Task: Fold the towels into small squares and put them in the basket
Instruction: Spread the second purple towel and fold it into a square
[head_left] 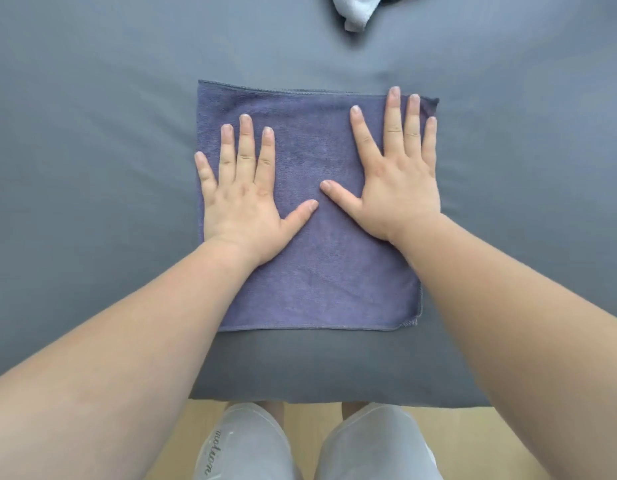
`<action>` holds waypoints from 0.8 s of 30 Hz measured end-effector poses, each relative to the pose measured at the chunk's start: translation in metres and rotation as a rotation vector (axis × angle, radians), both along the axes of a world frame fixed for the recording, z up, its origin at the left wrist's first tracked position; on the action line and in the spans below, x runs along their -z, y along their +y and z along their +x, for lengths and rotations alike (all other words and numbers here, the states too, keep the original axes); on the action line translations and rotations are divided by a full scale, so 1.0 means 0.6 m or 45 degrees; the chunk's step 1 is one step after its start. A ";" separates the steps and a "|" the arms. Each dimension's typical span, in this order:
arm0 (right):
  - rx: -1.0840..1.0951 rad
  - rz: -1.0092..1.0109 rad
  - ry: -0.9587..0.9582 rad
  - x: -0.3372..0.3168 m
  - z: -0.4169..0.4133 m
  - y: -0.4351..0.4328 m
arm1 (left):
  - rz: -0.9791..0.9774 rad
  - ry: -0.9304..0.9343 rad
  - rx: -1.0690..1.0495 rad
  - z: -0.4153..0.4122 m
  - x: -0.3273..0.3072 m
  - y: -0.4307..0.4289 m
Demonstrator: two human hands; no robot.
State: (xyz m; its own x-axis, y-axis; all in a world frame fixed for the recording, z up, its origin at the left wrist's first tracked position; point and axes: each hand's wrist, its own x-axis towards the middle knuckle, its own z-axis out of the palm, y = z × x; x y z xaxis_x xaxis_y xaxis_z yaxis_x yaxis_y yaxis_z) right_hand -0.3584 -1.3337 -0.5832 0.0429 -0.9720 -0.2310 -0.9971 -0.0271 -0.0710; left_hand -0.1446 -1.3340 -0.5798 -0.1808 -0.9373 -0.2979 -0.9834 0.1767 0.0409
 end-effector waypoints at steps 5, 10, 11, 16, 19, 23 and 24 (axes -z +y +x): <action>-0.019 0.005 0.003 0.002 -0.012 -0.039 | 0.039 -0.066 0.014 0.000 -0.006 -0.021; -0.040 0.004 -0.003 0.007 -0.015 -0.041 | -0.020 0.017 0.039 0.024 -0.005 -0.091; -0.037 0.002 -0.003 0.007 -0.015 -0.042 | -0.026 0.007 0.047 0.028 -0.003 -0.102; 0.020 -0.057 -0.055 0.006 -0.012 -0.040 | -0.013 -0.050 0.084 0.033 -0.006 -0.118; 0.133 -0.214 -0.090 -0.005 -0.009 -0.051 | -0.086 -0.072 0.117 0.035 -0.024 -0.131; 0.154 -0.190 -0.032 -0.034 -0.009 -0.093 | -0.232 -0.102 0.201 0.030 -0.050 -0.175; 0.127 -0.160 -0.028 -0.042 -0.013 -0.105 | -0.218 -0.127 0.232 0.027 -0.055 -0.187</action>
State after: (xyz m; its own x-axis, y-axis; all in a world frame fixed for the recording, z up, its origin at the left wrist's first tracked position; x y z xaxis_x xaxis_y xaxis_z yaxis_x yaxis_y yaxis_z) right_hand -0.3660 -1.3967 -0.5581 -0.0513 -0.9929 -0.1074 -0.9936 0.0616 -0.0947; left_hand -0.1281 -1.4464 -0.5468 -0.3290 -0.9303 -0.1624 -0.9324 0.3473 -0.1001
